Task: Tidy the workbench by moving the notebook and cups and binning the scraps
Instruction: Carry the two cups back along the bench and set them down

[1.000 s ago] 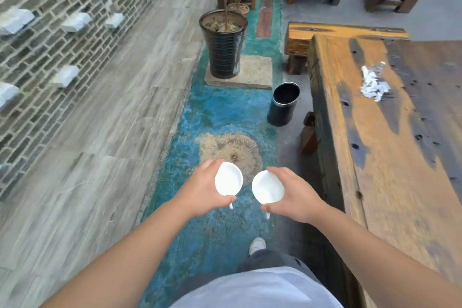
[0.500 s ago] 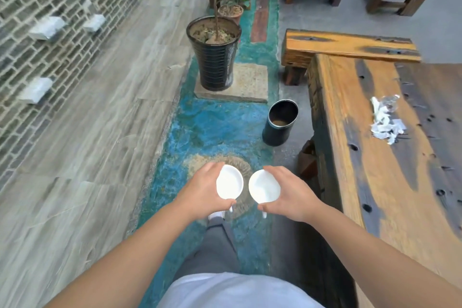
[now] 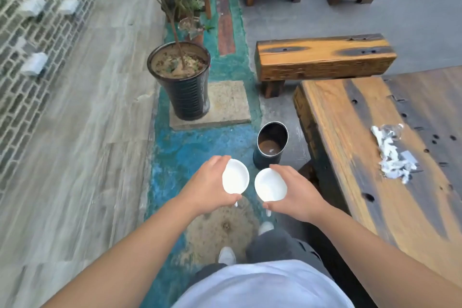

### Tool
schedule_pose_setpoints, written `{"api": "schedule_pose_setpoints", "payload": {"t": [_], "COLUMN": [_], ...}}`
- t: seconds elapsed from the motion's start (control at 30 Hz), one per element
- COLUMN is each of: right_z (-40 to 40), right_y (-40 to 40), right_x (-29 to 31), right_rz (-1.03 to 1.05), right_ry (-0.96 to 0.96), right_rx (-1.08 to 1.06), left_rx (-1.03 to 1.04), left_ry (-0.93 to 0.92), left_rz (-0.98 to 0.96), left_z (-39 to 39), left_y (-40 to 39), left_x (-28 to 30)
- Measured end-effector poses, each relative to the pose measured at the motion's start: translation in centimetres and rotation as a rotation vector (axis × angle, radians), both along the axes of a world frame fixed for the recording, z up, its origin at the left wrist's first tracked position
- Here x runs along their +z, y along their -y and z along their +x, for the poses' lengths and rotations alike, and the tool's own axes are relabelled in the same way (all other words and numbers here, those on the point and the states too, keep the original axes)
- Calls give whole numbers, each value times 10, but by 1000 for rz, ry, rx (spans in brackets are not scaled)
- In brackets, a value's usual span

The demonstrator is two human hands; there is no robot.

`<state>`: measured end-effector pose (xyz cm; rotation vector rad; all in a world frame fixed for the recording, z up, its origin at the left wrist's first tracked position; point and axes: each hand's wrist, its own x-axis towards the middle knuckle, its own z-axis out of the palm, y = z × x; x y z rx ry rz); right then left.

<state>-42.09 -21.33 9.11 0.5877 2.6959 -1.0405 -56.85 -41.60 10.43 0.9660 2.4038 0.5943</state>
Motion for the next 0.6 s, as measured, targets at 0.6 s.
{"api": "schedule_pose_setpoints", "payload": {"t": [0.6], "right_z": [-150], "right_y": [-269], "right_x": [-15], "right_rz": [-31], "right_ry": [4], "right_rx": [-313], "left_rx": [-364], "left_ry": [7], "left_rz": [-46], "left_z": [-203], "left_y": [-332], "left_x": [-9]}}
